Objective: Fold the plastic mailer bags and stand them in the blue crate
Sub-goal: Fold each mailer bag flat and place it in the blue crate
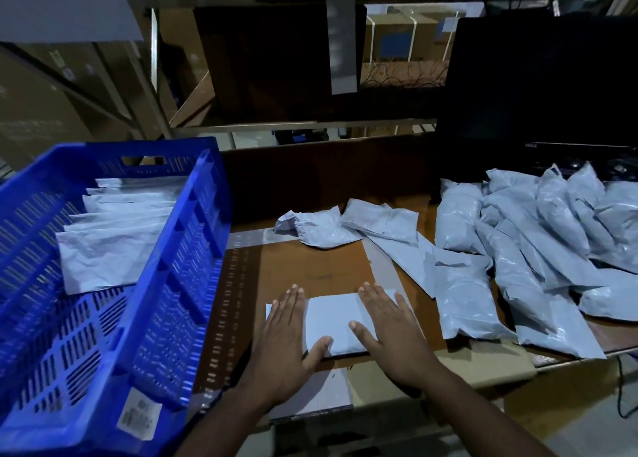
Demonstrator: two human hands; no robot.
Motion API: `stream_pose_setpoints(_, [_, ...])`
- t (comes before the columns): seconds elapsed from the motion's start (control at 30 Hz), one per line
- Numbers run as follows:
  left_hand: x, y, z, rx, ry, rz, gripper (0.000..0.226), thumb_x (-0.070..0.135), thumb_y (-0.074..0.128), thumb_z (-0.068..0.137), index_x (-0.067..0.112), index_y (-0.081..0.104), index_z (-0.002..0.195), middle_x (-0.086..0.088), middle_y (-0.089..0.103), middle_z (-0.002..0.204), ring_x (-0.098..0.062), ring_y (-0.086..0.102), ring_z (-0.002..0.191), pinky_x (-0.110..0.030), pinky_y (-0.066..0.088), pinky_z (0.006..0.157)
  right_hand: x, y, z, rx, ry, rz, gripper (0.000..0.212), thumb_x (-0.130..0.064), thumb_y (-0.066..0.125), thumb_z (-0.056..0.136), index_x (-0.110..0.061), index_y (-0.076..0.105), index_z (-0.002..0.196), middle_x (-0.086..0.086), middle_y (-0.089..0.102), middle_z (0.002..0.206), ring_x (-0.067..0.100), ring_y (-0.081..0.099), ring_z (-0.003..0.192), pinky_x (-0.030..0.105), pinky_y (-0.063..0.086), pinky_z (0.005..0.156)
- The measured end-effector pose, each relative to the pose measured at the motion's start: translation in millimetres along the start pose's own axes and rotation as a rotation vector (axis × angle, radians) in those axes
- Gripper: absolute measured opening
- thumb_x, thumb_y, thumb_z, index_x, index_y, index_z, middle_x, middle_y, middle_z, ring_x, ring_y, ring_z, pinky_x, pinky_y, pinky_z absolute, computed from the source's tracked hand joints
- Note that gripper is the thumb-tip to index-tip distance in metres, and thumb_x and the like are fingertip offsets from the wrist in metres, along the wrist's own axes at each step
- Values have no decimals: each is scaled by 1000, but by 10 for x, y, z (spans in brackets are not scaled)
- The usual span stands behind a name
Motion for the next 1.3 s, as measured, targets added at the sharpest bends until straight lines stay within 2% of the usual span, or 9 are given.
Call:
stream_pose_setpoints(0.17, [63, -91, -1, -35, 33, 32, 81, 69, 16, 97, 25, -5, 162, 12, -19, 166, 3, -28, 146, -19, -22, 116, 23, -73, -30, 5, -18, 115, 113, -91, -18, 67, -33, 9, 159, -14, 2, 166, 2, -5, 152, 45, -5, 125])
stream_pose_setpoints(0.3, [188, -139, -76, -25, 175, 103, 82, 67, -11, 91, 25, -6, 161, 13, -21, 164, 4, -27, 147, -28, -16, 123, -127, -107, -116, 62, -154, -69, 87, -69, -18, 87, -29, 4, 161, -14, -5, 165, 3, -12, 152, 47, -5, 123])
stream_pose_setpoints(0.43, [195, 14, -183, -73, 235, 80, 90, 67, -20, 89, 19, 0, 162, 7, -16, 166, -1, -20, 151, -29, -7, 125, -186, 98, -215, 118, -233, -162, 60, -41, 10, 107, -18, 42, 151, 0, 42, 156, 14, 33, 147, 40, 13, 118])
stream_pose_setpoints(0.53, [122, 63, -124, -5, 242, 95, 72, 55, 3, 104, 14, 16, 162, 0, 4, 169, -6, -2, 155, -30, 1, 124, -173, 123, -184, 134, -236, -156, 58, -34, 14, 108, -14, 55, 142, 2, 54, 146, 14, 47, 138, 38, 20, 115])
stream_pose_setpoints(0.7, [115, 145, -160, -3, 246, 159, 64, 46, 20, 106, 14, 21, 161, -1, 12, 169, -10, 5, 156, -35, 7, 123, -184, 181, -193, 58, -176, -222, 61, -34, 9, 107, -14, 54, 143, 3, 51, 149, 17, 39, 142, 42, 14, 117])
stream_pose_setpoints(0.97, [89, 45, -101, -124, 201, -90, 82, 69, -4, 94, 26, 6, 162, 16, -8, 167, 9, -14, 149, -28, -1, 126, -220, 120, -229, 68, -208, -173, 56, -37, 14, 108, -17, 44, 150, -1, 42, 156, 12, 31, 147, 38, 11, 120])
stream_pose_setpoints(1.07, [-24, -21, 0, -103, 157, -250, 68, 61, 18, 102, 27, 20, 160, 18, 7, 165, 13, 0, 148, -19, 5, 124, -221, -65, -141, 43, -210, 11, 52, -40, 29, 107, -26, 26, 158, -14, 19, 163, 4, 13, 151, 27, -1, 122])
stream_pose_setpoints(1.17, [-5, -64, 27, -14, 145, -138, 56, 39, 37, 108, 26, 21, 160, 21, 4, 161, 7, 3, 150, -24, 3, 126, -243, -207, -11, 116, -148, 89, 48, -44, 37, 106, -30, 39, 151, -11, 34, 159, 9, 29, 146, 32, 16, 120])
stream_pose_setpoints(1.3, [43, -21, 37, -19, 140, 118, 76, 53, 6, 95, 16, 12, 162, 5, 5, 168, -4, -2, 153, -23, -17, 120, -320, -88, 39, 56, -167, -128, 81, -60, -6, 99, -17, 33, 156, -1, 29, 163, 14, 22, 151, 35, 5, 124])
Point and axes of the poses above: each hand's wrist, its own z-axis towards the middle knuckle, its own y-axis out of the palm, x = y × z, the point moved 1 cm from there along z, towards the middle knuckle
